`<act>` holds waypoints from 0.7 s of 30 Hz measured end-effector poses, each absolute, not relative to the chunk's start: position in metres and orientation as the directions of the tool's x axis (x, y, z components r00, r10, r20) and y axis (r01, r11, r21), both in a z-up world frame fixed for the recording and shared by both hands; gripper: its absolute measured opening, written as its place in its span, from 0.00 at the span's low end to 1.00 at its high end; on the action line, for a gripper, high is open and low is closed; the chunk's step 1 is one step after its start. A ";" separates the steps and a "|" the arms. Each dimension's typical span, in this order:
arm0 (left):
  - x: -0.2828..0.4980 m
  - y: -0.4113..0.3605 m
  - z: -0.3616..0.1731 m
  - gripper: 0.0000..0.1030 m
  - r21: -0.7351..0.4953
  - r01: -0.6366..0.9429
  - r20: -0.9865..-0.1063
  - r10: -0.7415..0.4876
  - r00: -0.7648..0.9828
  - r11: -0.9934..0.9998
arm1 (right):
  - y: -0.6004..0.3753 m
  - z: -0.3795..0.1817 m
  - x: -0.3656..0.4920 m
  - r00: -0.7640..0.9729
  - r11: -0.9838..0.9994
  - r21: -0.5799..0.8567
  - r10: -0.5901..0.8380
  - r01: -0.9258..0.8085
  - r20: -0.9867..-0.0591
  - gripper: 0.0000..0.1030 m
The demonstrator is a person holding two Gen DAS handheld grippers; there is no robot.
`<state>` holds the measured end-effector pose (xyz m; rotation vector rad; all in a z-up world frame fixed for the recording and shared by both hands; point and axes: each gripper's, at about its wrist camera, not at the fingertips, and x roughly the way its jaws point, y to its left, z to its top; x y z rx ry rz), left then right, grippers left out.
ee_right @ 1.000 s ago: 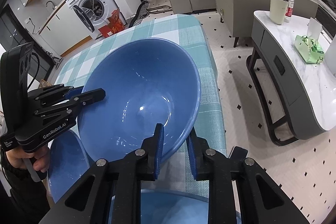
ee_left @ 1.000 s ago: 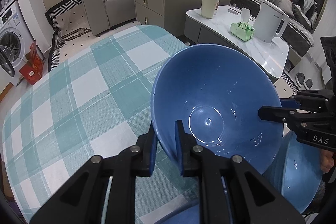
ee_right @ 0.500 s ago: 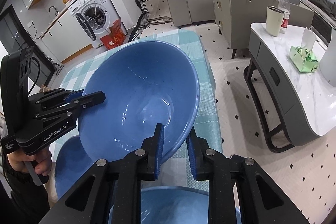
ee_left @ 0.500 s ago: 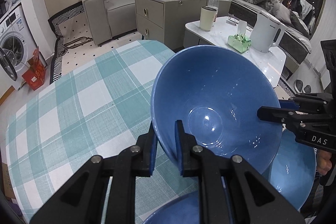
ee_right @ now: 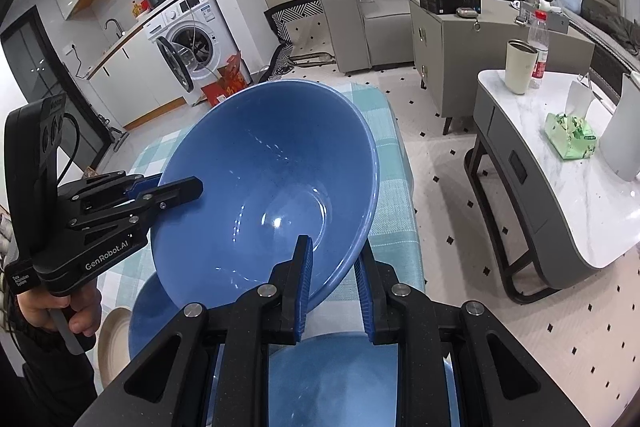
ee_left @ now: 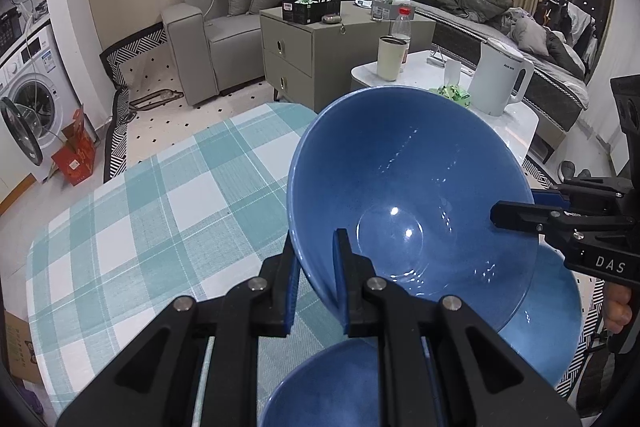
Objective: Organize plates and bowls
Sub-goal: 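Lift the dark blue bowl with both grippers and carry it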
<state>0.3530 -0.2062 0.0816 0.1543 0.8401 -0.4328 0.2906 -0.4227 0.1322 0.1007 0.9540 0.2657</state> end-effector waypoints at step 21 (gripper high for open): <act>0.296 -0.183 0.114 0.13 -0.015 0.413 -0.696 -0.306 0.649 0.910 | -0.406 0.171 0.242 0.595 0.949 0.197 0.310 -0.248 -0.742 0.21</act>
